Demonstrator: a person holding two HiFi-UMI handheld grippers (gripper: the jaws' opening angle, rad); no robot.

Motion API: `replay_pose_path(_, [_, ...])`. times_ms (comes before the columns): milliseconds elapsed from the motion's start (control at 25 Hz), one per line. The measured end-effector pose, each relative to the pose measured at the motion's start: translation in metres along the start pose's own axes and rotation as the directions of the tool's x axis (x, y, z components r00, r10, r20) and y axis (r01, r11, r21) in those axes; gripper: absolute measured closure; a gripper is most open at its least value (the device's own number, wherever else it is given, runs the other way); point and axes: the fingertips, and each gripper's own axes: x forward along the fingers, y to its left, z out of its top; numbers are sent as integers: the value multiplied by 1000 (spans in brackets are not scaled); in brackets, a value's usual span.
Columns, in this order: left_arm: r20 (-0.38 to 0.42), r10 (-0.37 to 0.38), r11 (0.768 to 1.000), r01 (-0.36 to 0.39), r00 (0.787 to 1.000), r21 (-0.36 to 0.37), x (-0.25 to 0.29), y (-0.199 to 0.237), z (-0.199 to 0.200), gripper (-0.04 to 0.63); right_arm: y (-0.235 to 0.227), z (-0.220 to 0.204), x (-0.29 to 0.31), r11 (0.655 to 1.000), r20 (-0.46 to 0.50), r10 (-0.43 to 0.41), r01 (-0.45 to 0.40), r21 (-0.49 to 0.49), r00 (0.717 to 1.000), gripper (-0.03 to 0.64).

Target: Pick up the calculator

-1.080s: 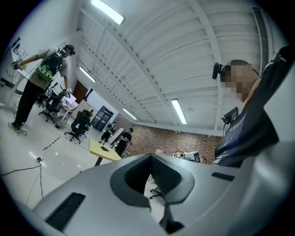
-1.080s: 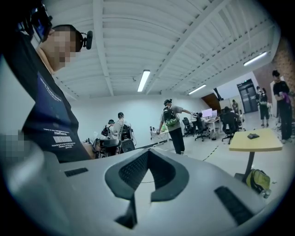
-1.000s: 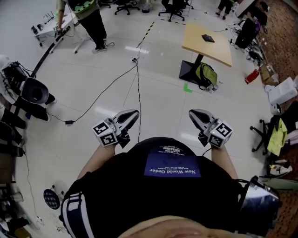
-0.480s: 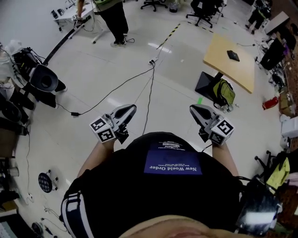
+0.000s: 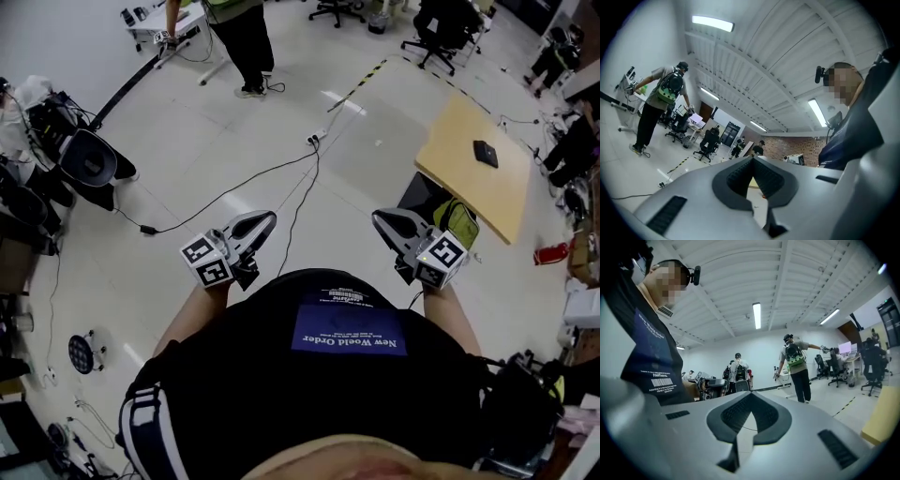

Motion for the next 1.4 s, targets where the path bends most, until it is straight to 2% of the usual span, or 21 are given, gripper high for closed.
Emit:
replay_pose_path(160, [19,-2,999,3,1000,-39,22,48,12,592,-44,-4,23,999,-22,-26,27,40,999,632])
replay_pose_path(320, [10,-78,997,78,997,-7,57,112,39,592,-102,19,66,996,-16,-89,89,19,996,632])
replay_pose_path(440, [-3,-113,993,113,994,-20,77,163,69,592,-137,43,102,989,4,-135,134,65,991,632])
replay_pose_path(640, [-45,-169,985,170,985,12,118,236,115,592,-204,63,143,982,2,-188,188,4,982,632])
replay_pose_path(800, [-30,-169,986,169,985,-10,157,274,128,592,-244,55,159,984,-33,-176,177,23,984,632])
replay_pose_path(960, [-37,-143,989,141,989,-33,210,296,127,592,-308,57,157,988,-35,-148,150,47,988,632])
replay_pose_path(1200, [-18,-66,998,65,998,-12,299,330,146,592,-420,78,161,997,-23,-67,68,27,997,632])
replay_pose_path(1400, [-3,-40,999,40,999,37,361,343,168,592,-486,102,163,1000,-12,5,-6,-29,1000,632])
